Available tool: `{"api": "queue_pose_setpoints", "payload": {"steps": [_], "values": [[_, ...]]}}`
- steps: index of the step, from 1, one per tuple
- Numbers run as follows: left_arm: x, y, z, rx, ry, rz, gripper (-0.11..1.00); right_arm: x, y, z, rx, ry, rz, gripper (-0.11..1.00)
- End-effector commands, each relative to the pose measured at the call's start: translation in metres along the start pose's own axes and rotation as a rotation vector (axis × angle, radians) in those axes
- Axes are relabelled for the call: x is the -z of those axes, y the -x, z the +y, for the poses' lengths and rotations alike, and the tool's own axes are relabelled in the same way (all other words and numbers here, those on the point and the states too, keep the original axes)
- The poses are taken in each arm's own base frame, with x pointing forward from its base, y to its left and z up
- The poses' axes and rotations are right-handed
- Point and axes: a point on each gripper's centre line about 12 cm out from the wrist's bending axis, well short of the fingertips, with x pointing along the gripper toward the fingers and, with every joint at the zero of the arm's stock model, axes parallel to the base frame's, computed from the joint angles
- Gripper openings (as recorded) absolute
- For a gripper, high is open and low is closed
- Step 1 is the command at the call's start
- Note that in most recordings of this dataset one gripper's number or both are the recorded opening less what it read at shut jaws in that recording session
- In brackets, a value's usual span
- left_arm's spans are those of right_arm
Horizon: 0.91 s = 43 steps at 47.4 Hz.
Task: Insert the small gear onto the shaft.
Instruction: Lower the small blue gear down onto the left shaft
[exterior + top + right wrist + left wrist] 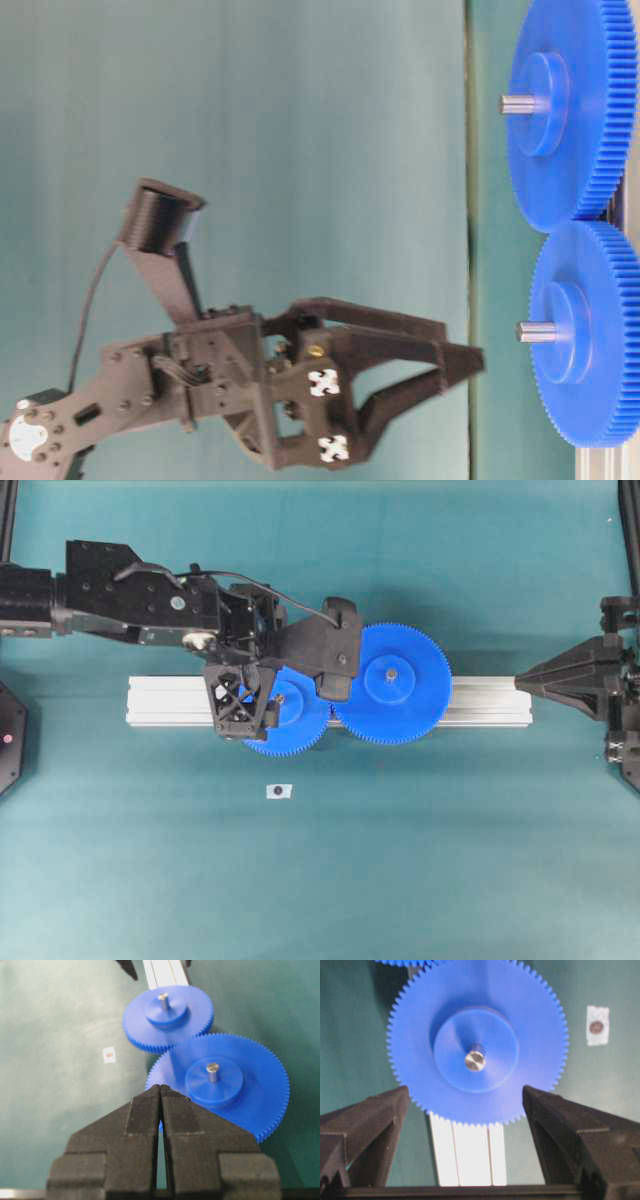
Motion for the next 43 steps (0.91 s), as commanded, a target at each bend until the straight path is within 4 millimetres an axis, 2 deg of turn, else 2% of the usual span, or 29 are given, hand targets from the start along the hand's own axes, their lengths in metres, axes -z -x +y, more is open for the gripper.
{"api": "queue_pose_setpoints", "payload": {"steps": [1,27,43], "values": [[-0.012,0.034,0.002,-0.020,0.001,-0.104,0.92,-0.005,-0.001,0.000,0.000,-0.009,-0.013,0.04],[-0.013,0.071,0.003,-0.036,0.006,-0.188,0.92,-0.005,-0.001,0.001,-0.001,-0.010,-0.014,0.04],[-0.013,0.082,0.004,-0.044,0.010,-0.227,0.92,-0.005,0.000,0.001,-0.001,-0.008,-0.015,0.04]]}}
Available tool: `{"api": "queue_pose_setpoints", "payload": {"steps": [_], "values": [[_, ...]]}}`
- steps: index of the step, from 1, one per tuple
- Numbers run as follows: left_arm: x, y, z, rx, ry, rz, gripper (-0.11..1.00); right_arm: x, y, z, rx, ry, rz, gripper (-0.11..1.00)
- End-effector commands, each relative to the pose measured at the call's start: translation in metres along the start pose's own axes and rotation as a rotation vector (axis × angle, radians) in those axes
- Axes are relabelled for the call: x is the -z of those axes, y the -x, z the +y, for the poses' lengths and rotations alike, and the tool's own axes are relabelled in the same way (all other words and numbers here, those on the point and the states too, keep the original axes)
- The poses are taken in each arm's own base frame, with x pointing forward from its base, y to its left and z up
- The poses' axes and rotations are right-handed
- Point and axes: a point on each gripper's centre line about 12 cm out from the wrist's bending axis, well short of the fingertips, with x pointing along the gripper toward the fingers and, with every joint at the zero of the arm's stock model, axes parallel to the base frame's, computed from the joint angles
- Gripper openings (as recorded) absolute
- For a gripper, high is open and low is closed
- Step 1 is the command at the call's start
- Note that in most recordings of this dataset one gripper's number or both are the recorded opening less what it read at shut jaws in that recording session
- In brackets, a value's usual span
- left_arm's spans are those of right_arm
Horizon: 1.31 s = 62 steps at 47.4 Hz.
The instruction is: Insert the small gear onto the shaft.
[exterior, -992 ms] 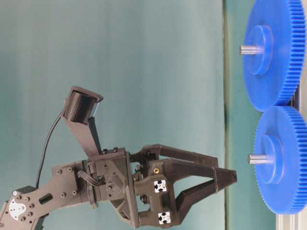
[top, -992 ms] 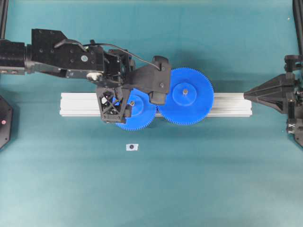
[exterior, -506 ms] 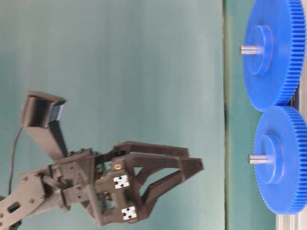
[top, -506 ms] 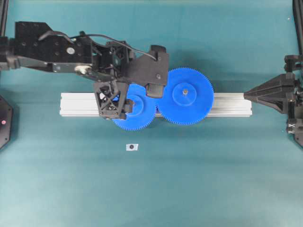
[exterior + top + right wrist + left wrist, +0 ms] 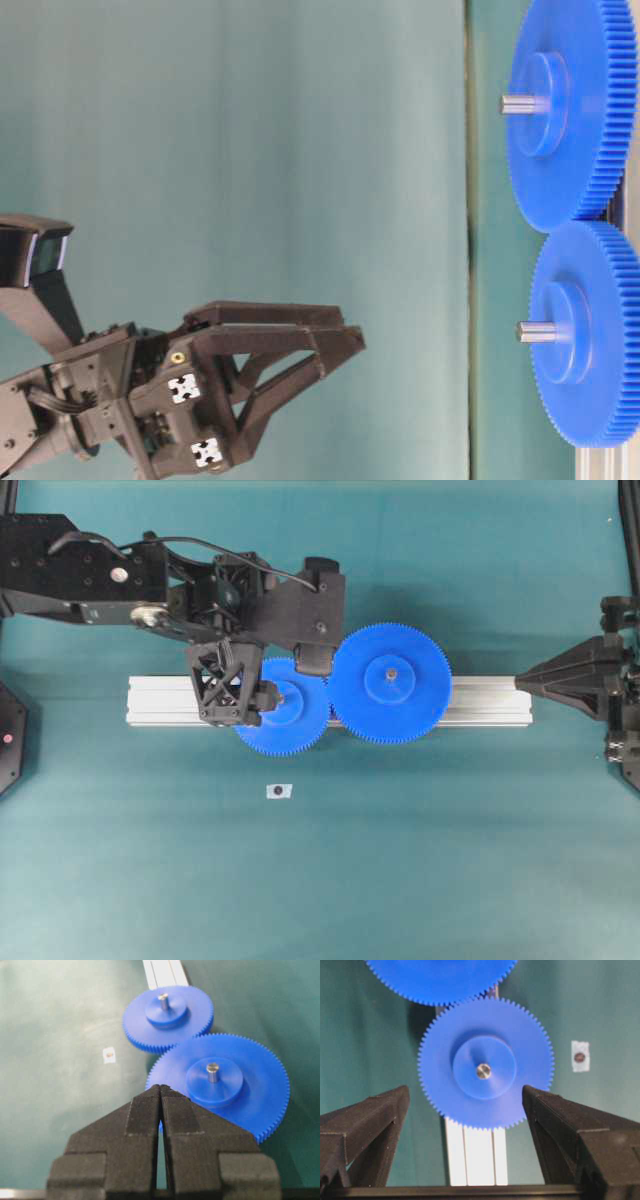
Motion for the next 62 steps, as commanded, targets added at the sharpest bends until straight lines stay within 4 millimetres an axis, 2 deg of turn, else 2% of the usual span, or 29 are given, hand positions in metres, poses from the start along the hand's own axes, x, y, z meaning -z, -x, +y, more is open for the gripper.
{"api": "queue_pose_setpoints", "payload": {"steps": [1,62], "values": [[-0.0094,0.0217,0.0014,-0.015,-0.001,-0.068,0.92,-0.0061,-0.0006,0.0008,-0.001,-0.009,-0.019,0.04],[-0.0081,0.0192,0.0011,-0.012,0.033,-0.060,0.92,-0.0055,-0.0006,0.0006,0.000,-0.010,-0.017,0.04]]}}
